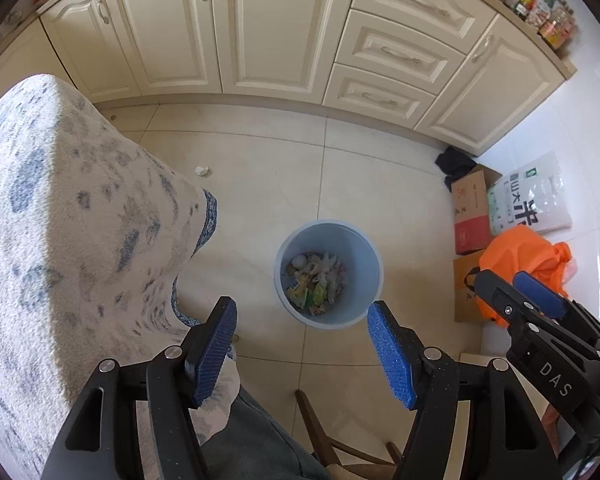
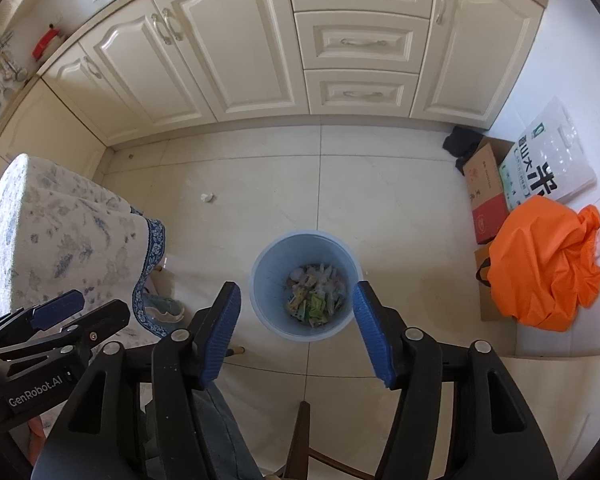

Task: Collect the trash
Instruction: 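Move both empty grippers back over the table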

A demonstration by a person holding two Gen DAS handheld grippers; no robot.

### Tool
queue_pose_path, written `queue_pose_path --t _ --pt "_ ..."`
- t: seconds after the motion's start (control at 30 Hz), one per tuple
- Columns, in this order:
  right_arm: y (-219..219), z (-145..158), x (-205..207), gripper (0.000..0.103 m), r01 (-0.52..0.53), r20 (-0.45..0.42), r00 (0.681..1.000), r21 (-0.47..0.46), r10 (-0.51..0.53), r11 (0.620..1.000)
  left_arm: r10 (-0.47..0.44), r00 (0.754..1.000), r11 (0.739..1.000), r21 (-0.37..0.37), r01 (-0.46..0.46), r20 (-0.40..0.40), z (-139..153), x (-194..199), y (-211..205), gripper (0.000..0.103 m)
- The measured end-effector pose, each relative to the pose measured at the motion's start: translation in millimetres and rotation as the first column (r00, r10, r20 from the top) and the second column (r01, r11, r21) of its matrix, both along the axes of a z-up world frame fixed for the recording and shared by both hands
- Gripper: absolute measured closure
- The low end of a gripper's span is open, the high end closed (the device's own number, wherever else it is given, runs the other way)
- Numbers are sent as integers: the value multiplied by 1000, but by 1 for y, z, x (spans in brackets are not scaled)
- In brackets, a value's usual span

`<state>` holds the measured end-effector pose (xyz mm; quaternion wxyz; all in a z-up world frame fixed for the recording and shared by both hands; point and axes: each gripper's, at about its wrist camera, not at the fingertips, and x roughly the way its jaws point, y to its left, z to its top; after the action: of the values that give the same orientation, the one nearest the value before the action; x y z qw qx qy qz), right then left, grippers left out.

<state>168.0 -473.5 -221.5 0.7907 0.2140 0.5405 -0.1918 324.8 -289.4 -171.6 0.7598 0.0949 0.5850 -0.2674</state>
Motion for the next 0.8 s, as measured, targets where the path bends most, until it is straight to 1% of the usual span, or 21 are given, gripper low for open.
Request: queue_pose_path --t 0.17,0.2,0.27,0.4,0.53,0.63,0.8 --pt "5 13 -3 33 4 4 1000 -19 -4 1000 -5 1000 999 -50 5 11 16 -9 17 39" --pt "7 17 -4 32 9 13 1000 -20 -9 1000 -3 1000 998 -60 4 19 20 -11 22 39" --pt "12 25 -5 26 5 32 999 -23 -4 1000 -3 999 997 -75 5 37 29 -16 32 39" --pt "26 46 -6 22 -17 72 997 -49 20 999 9 997 995 -96 -1 77 48 -30 58 39" --pt "44 67 -2 19 -48 116 992 -66 56 997 52 990 992 -124 -36 130 70 -45 92 38" --pt "62 82 1 17 -80 146 985 -83 92 993 88 983 988 -142 -65 161 85 -57 118 33" --pt "99 103 13 17 -155 186 967 -102 172 983 166 964 978 -157 -135 206 107 -76 167 33"
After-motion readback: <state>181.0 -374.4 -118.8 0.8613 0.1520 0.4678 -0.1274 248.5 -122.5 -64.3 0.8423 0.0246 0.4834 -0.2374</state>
